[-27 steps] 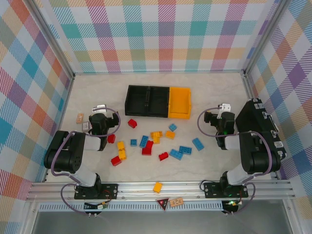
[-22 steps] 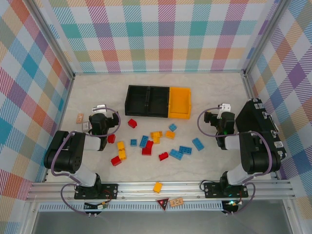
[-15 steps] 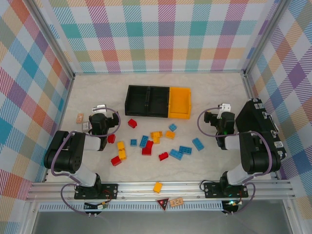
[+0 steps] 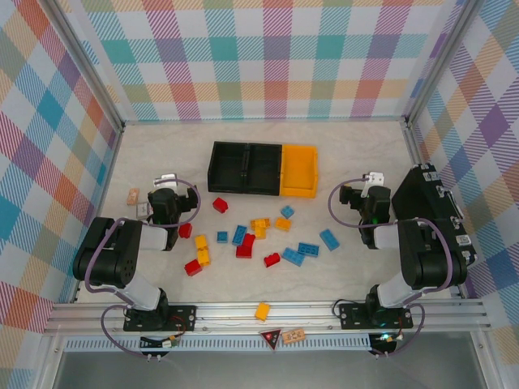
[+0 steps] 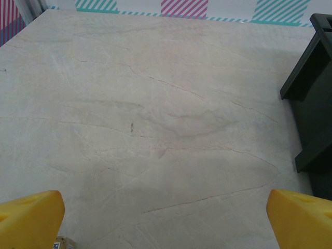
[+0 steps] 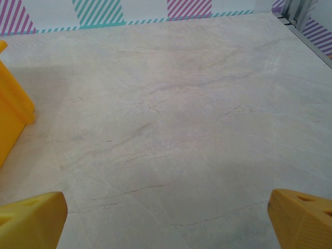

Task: Sort the legos into containers by color
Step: Pick up the lego from the middle-right of the table.

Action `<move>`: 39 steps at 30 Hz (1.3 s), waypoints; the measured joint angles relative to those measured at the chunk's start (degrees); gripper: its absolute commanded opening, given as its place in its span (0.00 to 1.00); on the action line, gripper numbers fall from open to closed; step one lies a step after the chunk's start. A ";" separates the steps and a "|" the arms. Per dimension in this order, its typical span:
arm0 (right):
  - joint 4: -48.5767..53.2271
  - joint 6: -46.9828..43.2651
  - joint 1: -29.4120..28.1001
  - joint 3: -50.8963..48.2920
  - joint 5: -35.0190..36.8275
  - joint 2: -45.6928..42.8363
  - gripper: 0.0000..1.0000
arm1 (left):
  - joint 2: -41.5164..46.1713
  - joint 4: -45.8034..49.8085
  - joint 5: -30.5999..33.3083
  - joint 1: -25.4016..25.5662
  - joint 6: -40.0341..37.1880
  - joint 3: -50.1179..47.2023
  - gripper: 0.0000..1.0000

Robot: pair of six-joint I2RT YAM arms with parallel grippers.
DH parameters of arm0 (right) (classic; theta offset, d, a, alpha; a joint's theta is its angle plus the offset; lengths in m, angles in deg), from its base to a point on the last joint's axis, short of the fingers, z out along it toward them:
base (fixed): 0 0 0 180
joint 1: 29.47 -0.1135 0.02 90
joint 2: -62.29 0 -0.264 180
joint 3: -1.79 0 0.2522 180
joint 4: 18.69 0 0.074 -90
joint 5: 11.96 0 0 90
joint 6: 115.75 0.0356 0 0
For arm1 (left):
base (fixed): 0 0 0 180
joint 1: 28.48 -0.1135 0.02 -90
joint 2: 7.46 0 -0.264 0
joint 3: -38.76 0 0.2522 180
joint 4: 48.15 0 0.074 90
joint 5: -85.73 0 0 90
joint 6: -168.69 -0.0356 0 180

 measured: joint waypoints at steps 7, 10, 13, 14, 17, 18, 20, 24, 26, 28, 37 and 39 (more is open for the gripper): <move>0.00 0.00 0.00 0.00 0.00 0.00 0.99 | 0.00 -0.02 0.00 0.00 0.00 0.00 1.00; 0.00 0.00 0.00 0.00 0.00 0.00 0.99 | 0.00 -0.02 0.00 0.00 0.00 0.00 0.99; 0.00 0.00 0.00 0.00 0.00 0.00 0.99 | 0.00 -0.02 0.00 0.00 0.00 0.00 0.99; -0.02 0.00 0.00 0.00 0.00 0.00 0.99 | 0.00 -0.02 0.00 0.00 0.00 0.00 1.00; 0.13 -0.02 0.00 0.00 -0.11 -0.09 0.99 | 0.11 0.48 -0.20 0.00 -0.20 0.04 1.00; 0.15 -0.07 0.00 0.00 -0.44 -0.20 0.99 | 0.50 2.01 -0.57 0.00 -0.37 0.31 1.00; 1.38 -0.20 0.00 0.02 -0.66 -1.29 0.99 | 1.90 7.91 -0.98 0.00 -0.44 2.25 1.00; 11.98 0.04 0.00 3.23 -0.63 -8.61 0.99 | 4.96 16.59 -0.68 0.46 -0.63 8.66 0.99; 15.69 0.52 0.00 5.79 -0.92 -12.39 0.99 | 6.88 19.10 0.52 1.09 -0.76 10.36 1.00; 19.80 2.08 0.00 8.90 -1.33 -15.89 0.99 | 9.01 21.84 1.25 1.84 -0.35 11.54 1.00; 42.23 18.95 0.76 21.09 -8.26 -23.08 0.98 | 14.80 36.20 -3.91 2.19 16.96 20.87 1.00; 46.36 20.83 0.87 21.14 -11.37 -23.45 0.89 | 15.04 36.74 -7.54 1.84 21.88 20.65 1.00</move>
